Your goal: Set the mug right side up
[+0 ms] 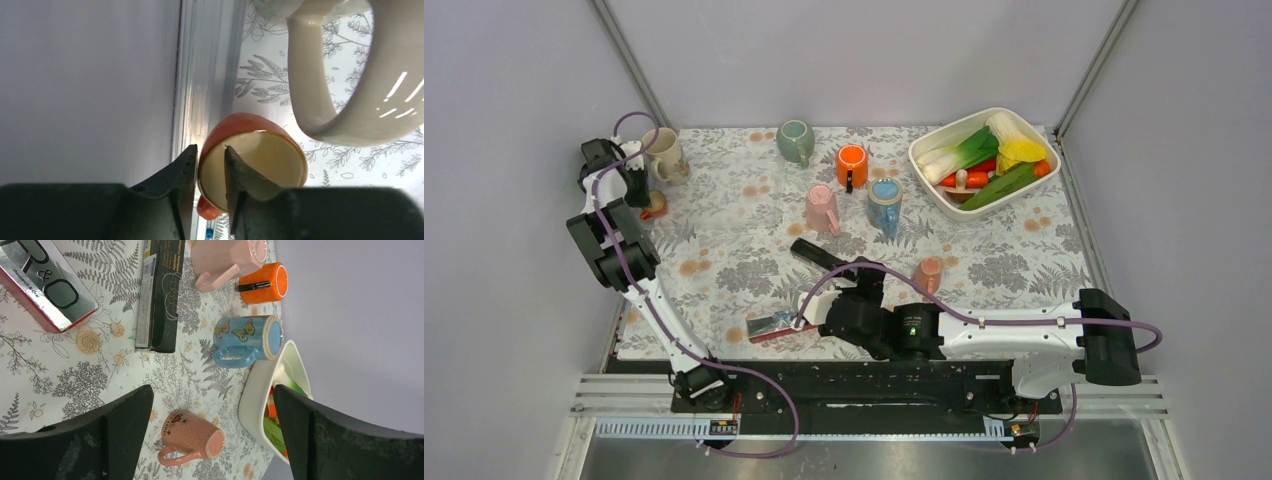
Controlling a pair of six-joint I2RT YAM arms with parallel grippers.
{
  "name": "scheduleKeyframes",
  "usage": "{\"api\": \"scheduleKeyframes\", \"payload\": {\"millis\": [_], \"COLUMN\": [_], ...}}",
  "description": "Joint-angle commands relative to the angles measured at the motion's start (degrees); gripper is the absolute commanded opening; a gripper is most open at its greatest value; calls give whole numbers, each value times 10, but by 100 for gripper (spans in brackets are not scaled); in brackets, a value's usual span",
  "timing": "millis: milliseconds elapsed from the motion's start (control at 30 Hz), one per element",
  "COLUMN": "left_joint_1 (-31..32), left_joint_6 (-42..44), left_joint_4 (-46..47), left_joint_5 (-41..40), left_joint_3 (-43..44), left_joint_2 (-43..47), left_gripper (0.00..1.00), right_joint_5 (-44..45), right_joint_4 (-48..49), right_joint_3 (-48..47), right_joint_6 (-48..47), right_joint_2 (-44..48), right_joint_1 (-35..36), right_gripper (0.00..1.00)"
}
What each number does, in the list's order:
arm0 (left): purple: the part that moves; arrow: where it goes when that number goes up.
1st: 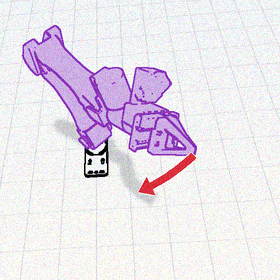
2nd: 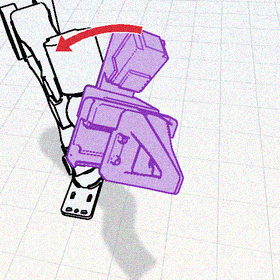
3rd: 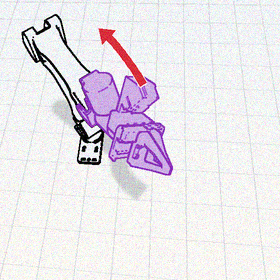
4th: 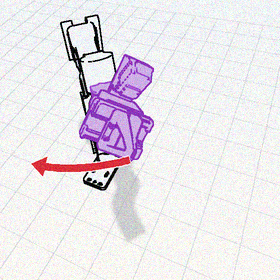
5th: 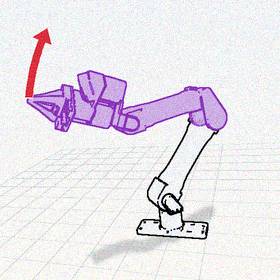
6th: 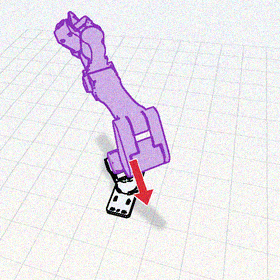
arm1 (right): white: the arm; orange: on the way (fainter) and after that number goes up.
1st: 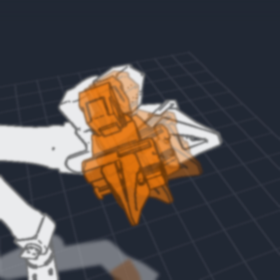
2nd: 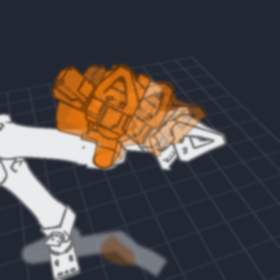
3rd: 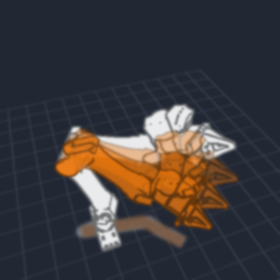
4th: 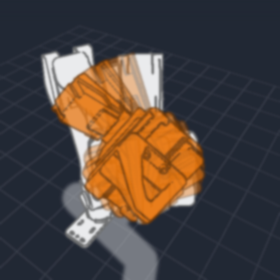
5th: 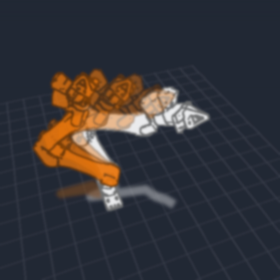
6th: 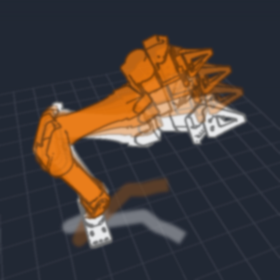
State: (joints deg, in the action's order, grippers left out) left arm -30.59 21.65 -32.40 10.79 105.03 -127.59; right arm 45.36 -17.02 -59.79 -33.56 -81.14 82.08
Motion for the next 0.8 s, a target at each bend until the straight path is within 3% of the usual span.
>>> {"api": "scheduleKeyframes", "payload": {"millis": [0,233,567,767], "left_joint_1": [-3,-3,-3,8], "left_joint_6": [1,1,1,3], "left_joint_4": [2,13,19,18], "left_joint_5": [10,20,40,58], "left_joint_3": [32,13,-20,-66], "left_joint_2": [-4,33,97,153], "left_gripper": [34,44,72,75], "right_joint_5": [5,0,-1,-3], "right_joint_4": [-5,-8,-36,-39], "right_joint_3": [-20,-19,-36,-35], "right_joint_6": [1,5,17,32], "right_joint_2": [11,14,10,18], "right_joint_1": [7,12,17,19], "right_gripper": [99,99,100,99]}}
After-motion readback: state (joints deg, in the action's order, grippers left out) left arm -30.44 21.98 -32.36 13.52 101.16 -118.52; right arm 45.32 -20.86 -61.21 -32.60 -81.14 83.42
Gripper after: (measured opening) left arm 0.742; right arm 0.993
